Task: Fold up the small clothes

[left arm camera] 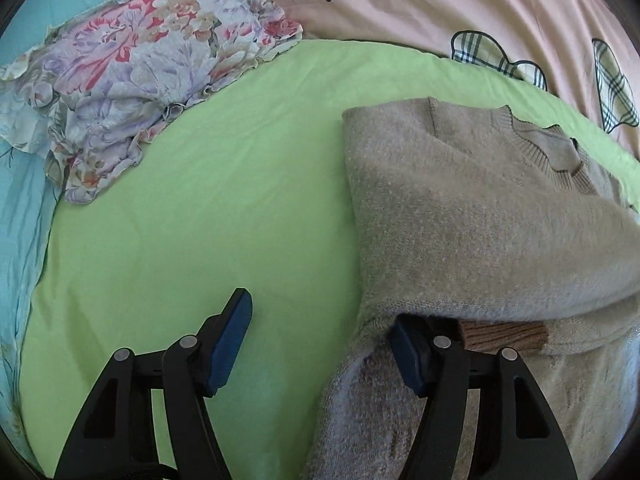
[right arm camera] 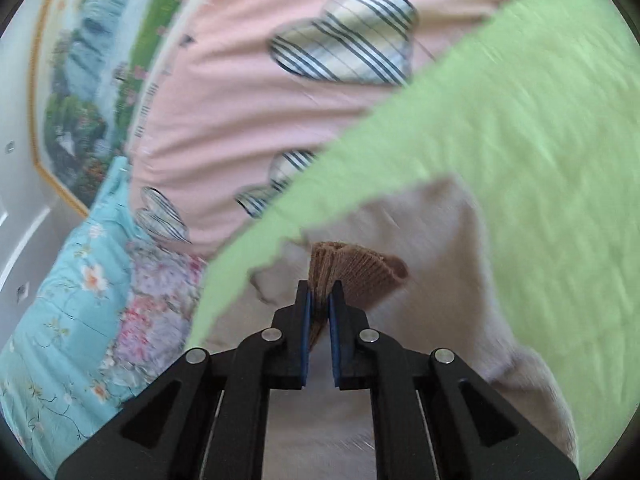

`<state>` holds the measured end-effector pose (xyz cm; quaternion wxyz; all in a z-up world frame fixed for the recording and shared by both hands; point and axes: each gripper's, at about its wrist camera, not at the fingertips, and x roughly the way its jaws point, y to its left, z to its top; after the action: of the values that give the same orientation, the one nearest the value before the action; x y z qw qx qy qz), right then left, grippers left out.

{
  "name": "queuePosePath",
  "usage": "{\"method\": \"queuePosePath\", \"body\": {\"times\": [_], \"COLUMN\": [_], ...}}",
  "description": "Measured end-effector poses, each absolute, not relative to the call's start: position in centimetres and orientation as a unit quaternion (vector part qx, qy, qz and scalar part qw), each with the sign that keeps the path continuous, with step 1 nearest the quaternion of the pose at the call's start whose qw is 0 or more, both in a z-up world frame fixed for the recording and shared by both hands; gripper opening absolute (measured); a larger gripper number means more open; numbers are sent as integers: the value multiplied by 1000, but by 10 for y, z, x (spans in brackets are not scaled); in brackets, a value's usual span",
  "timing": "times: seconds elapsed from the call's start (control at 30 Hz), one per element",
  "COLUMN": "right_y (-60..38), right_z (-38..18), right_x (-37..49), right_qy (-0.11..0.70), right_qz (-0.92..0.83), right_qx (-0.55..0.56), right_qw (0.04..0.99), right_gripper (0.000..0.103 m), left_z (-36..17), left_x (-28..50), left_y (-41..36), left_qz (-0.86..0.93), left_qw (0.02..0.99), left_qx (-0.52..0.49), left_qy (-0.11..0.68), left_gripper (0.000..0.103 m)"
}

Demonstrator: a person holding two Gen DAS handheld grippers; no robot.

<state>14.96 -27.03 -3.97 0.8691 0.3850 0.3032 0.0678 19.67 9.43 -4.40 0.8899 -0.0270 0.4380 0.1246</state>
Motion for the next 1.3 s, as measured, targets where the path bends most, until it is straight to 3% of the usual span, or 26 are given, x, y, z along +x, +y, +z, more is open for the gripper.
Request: {"method": "queuePosePath", "body": {"times": [0.37,0.43,0.6,0.63,0.83,1.0,1.03,1.07,1.1,1.3], "right_y": [-254,-259,-275,-276,-267,-252,-250,-250,-252,-263], "right_z": [-54,-44,-12,-12,-45,-58,-59,-59,-59,-5], "right_x": [126,124,141,155,208,210,209,208,208,184], "right_qy": [404,398,363,373,458,473,470,469,467,341], "right_qz": [53,39,43,44,54,73,78,83,89,85], "right_qx": [291,285,272,263,217,170,164,168,179,197], "right_qw": [866,871,890,889,860,861,864,863,861,915], "right_gripper": [13,23,59,61,62,58,49,13,9,8], "left_z": [-38,-28,-12,-14,-32,-43,-43,-43,-42,-26], "left_x": [180,173,197,208,271,297,298,298,298,282], "left_y": [110,119,135,136,138,118,111,107,106,111], "left_qz": [14,-42,-61,-55,-60,-41,-42,-51,-53,-8], "left_qw": [883,881,877,875,851,861,869,875,877,912], "left_qx": [-54,-90,-118,-122,-147,-93,-76,-67,-66,-72], "left_qy": [467,463,461,465,500,499,487,477,473,404], "left_gripper": [67,67,75,75,76,80,62,23,12,9]}}
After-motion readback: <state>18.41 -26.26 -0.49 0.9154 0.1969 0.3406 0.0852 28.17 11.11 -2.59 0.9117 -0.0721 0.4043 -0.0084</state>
